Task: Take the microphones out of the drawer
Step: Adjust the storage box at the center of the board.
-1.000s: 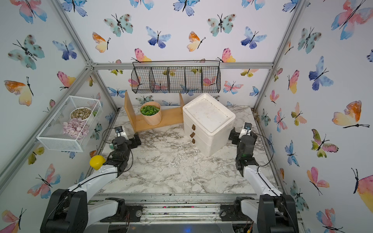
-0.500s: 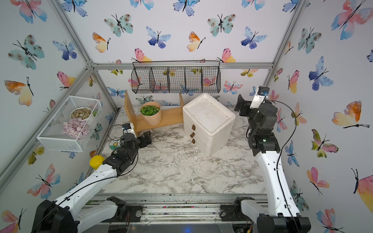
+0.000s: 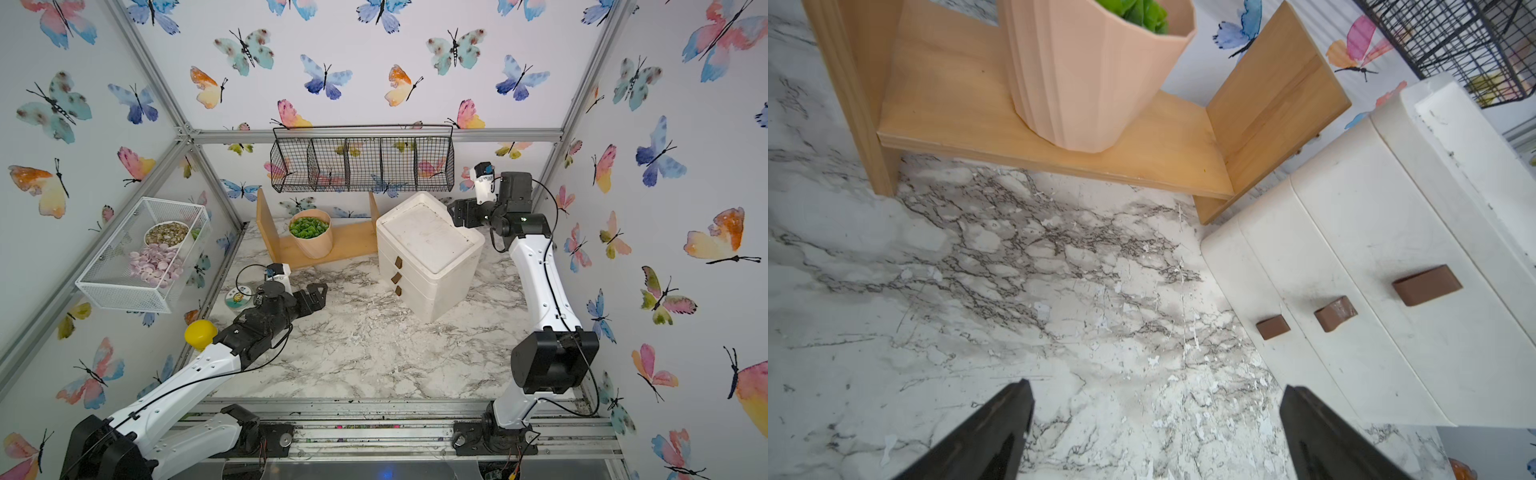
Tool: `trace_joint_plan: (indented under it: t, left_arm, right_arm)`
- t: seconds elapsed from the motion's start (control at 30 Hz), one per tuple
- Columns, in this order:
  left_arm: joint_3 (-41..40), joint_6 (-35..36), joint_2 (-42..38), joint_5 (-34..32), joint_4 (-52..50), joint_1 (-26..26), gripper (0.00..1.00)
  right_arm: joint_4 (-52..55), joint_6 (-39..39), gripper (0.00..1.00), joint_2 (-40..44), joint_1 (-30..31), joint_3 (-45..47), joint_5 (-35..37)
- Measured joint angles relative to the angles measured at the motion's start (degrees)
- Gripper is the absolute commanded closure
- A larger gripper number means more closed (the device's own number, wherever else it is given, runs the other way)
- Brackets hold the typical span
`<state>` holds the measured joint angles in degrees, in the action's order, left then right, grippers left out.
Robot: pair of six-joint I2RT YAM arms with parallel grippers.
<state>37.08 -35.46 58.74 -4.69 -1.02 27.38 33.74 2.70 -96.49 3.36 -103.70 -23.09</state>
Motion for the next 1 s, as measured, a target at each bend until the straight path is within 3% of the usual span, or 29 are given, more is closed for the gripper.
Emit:
trace_joint_plan:
  t: [0.5, 0.73, 1.0]
  left_arm:
    - [-0.07, -1.05, -0.74, 3.56, -0.59, 0.09, 0.02]
    - [-0.5, -1.44, -2.97, 3.93, -0.63, 0.09, 0.02]
    - [-0.98, -1.42, -4.31, 3.85, -1.25, 0.09, 0.01]
  right_arm:
    - [4.83, 3.96, 0.32, -6.6, 0.0, -1.42, -1.68]
    - [4.68, 5.38, 0.61, -8.72, -0.02, -3.17, -1.33]
    - [4.31, 7.87, 0.76, -6.93, 0.37, -0.68, -1.38]
